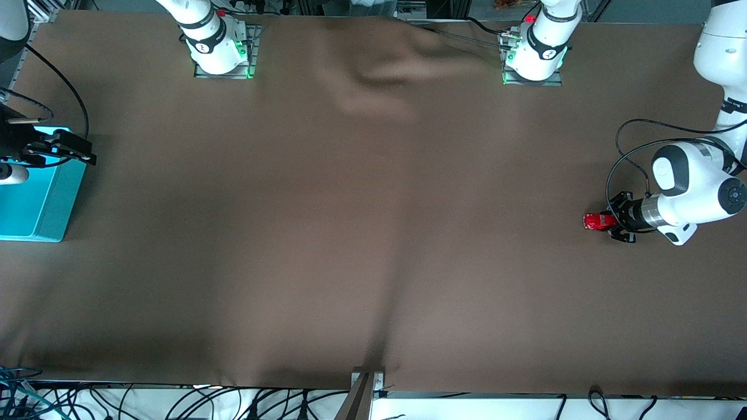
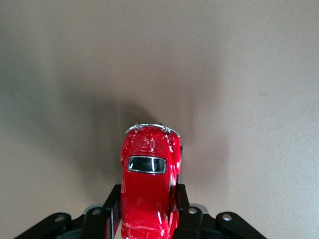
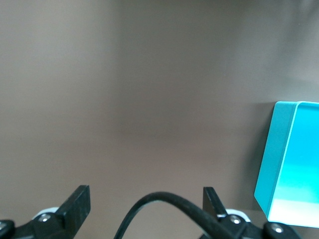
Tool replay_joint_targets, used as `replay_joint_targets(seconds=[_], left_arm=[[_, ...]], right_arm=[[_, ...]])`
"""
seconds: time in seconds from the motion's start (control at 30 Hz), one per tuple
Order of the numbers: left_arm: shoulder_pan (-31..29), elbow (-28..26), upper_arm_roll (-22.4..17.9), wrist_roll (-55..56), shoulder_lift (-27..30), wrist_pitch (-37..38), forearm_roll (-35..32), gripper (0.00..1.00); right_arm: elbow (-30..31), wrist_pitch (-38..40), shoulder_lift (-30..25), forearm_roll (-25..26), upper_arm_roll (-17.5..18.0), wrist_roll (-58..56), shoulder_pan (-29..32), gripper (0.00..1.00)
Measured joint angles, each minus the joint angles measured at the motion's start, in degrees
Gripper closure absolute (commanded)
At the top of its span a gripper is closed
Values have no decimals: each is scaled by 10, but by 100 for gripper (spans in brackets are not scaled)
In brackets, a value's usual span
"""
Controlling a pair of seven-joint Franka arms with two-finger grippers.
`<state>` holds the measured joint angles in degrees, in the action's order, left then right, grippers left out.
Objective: Wind red beetle toy and store in blue box
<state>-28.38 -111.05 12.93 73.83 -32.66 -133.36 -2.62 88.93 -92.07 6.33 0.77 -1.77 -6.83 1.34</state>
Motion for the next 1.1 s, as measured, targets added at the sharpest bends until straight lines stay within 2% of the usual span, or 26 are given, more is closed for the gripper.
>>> replay_joint_targets(seconds=[0.07,0.1,0.13,0.2,0.97,1.03,1.1], left_arm=[[0,0,0,0,0,0,0,52],[0,0,0,0,0,0,0,37],[0,0,0,0,0,0,0,30],[0,0,0,0,0,0,0,28],[0,8,-6,0,-24,-2,-7,30],[0,11,-5,1,-24,1,-7,28],[0,17,-4,3,-24,9,-7,20]], right_arm=[[0,0,0,0,0,0,0,0],[0,0,0,0,0,0,0,0],[0,0,0,0,0,0,0,0],[0,0,0,0,0,0,0,0],[0,0,0,0,0,0,0,0],[0,0,0,0,0,0,0,0],[0,0,0,0,0,0,0,0]])
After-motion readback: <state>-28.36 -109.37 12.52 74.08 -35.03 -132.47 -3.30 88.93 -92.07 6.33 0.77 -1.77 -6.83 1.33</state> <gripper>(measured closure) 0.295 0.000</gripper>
